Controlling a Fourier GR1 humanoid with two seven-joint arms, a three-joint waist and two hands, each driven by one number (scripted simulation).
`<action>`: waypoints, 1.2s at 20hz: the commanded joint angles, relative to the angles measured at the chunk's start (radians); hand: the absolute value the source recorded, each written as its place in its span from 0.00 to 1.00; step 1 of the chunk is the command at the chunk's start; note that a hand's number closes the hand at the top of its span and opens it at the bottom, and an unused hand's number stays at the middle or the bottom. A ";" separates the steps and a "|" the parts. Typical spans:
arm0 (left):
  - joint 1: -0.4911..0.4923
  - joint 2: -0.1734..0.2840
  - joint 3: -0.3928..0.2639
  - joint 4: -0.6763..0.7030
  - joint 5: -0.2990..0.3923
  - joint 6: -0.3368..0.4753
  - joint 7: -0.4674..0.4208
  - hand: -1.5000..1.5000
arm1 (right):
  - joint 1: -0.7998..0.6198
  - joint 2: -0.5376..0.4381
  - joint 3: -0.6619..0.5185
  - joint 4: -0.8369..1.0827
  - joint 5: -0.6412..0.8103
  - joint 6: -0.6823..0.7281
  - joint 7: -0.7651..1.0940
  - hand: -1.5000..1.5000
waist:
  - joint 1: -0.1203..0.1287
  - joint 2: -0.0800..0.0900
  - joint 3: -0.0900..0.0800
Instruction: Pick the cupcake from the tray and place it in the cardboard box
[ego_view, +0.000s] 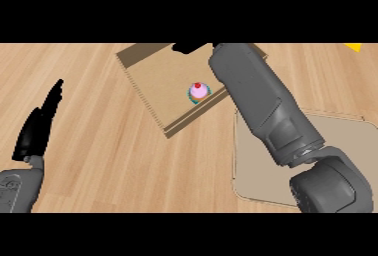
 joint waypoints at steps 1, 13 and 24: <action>0.022 0.011 0.019 -0.013 0.014 -0.004 -0.024 0.50 | 0.012 -0.030 -0.074 -0.043 -0.069 -0.056 -0.082 0.00 | -0.008 -0.006 0.001; 0.060 0.006 0.037 -0.007 0.015 0.004 -0.010 0.50 | 0.081 -0.156 -0.228 -0.046 -0.227 0.023 -0.280 0.00 | -0.058 -0.026 0.001; 0.099 0.032 0.097 0.020 0.034 -0.002 -0.050 0.50 | 0.214 -0.384 -0.211 -0.043 -0.247 0.286 -0.342 0.00 | -0.102 -0.042 0.001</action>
